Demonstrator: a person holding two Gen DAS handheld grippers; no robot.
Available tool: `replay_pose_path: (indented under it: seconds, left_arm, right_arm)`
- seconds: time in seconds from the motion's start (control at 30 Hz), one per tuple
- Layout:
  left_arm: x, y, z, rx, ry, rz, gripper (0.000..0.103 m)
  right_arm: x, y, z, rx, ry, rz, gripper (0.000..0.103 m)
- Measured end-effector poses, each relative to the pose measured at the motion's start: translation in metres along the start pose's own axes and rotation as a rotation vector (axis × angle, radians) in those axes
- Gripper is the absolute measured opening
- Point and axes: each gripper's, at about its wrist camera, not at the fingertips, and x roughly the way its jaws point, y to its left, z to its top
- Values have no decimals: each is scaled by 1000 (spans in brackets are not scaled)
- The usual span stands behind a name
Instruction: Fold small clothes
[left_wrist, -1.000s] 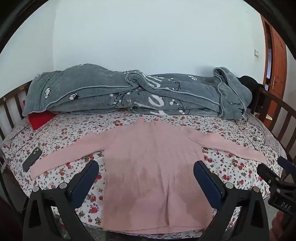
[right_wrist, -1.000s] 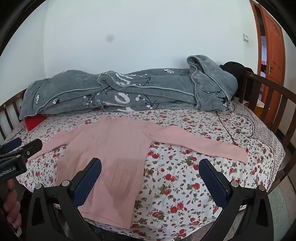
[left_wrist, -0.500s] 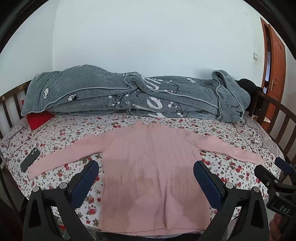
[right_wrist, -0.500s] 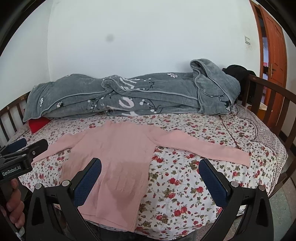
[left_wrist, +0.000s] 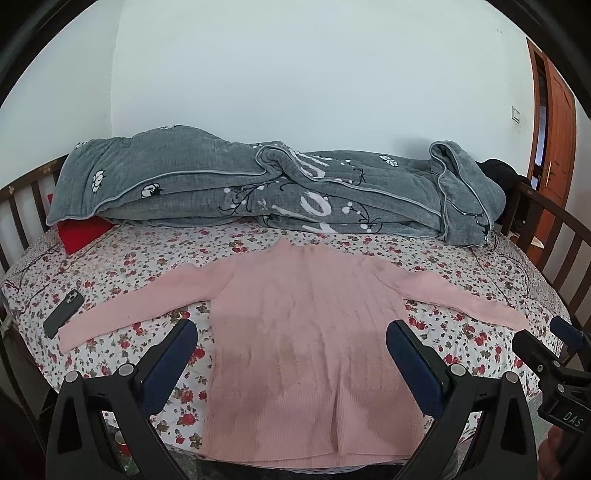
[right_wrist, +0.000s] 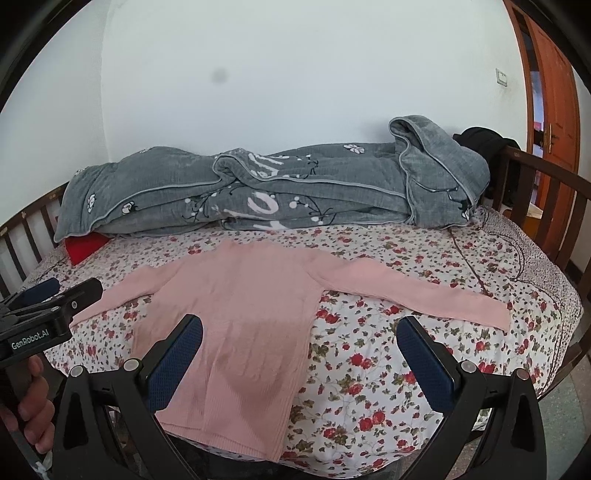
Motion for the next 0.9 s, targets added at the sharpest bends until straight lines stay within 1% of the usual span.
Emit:
replay_pose_path:
  seconds: [0.4, 0.9]
  left_arm:
    - [0, -6, -1, 2, 7, -3, 103]
    - [0, -6, -2, -1, 9, 0, 103]
  right_arm:
    - [-2, -9, 0, 22, -3, -7, 103]
    - [-3, -10, 0, 21, -6, -15, 103]
